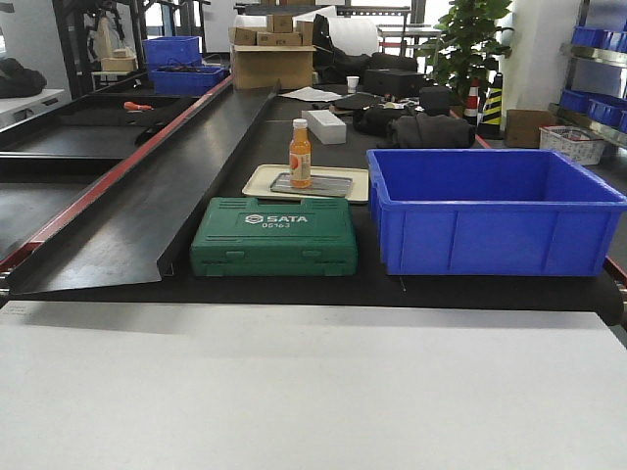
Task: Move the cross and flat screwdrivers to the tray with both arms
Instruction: 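Drive the base away from the table holding both screwdrivers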
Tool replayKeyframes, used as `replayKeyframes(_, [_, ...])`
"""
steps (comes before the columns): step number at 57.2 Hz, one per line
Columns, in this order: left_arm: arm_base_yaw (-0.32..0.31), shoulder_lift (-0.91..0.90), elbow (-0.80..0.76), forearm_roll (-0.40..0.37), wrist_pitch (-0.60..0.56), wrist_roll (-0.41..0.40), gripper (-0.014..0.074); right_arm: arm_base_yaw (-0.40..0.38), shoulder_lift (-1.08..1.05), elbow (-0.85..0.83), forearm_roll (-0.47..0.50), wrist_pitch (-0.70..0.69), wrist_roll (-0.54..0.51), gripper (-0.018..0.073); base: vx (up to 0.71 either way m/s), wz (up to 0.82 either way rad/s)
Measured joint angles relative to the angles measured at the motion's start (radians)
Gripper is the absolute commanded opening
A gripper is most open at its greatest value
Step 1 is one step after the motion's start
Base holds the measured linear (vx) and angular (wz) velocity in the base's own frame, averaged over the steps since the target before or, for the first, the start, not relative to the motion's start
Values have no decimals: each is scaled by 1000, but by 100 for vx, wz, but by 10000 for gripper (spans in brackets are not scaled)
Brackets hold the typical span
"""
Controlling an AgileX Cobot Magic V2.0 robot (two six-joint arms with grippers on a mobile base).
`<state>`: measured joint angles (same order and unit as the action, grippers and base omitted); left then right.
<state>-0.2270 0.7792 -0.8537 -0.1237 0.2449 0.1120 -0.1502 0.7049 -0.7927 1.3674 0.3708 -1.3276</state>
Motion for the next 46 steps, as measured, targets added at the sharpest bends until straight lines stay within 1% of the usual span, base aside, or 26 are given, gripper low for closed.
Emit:
replayKeyframes(18, [0,0,0,0,0,0,-1,0,2,0,0,0,0,-8,-7,-6])
replayKeyframes(46, [0,0,0,0,0,0,-1,0,2,1,2,-1,0,-8,-21,-17])
